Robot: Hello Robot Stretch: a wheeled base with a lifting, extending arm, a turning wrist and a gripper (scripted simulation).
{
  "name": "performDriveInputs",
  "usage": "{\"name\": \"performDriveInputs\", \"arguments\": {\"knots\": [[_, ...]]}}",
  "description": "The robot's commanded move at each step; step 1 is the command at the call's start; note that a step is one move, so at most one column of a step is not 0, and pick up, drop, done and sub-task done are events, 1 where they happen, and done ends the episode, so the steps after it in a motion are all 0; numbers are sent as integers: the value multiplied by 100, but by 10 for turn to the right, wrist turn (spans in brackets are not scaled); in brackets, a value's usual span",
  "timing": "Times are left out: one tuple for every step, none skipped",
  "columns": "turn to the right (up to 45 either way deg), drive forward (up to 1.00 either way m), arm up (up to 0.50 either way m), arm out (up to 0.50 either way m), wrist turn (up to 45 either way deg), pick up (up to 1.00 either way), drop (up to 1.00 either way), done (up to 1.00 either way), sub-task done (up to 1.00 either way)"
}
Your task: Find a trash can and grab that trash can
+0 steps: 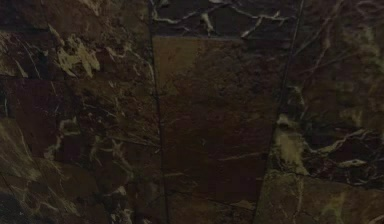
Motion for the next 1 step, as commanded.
{"name": "performDriveInputs", "arguments": {"knots": [[0,0,8,0,0,0,0,0,0]]}}
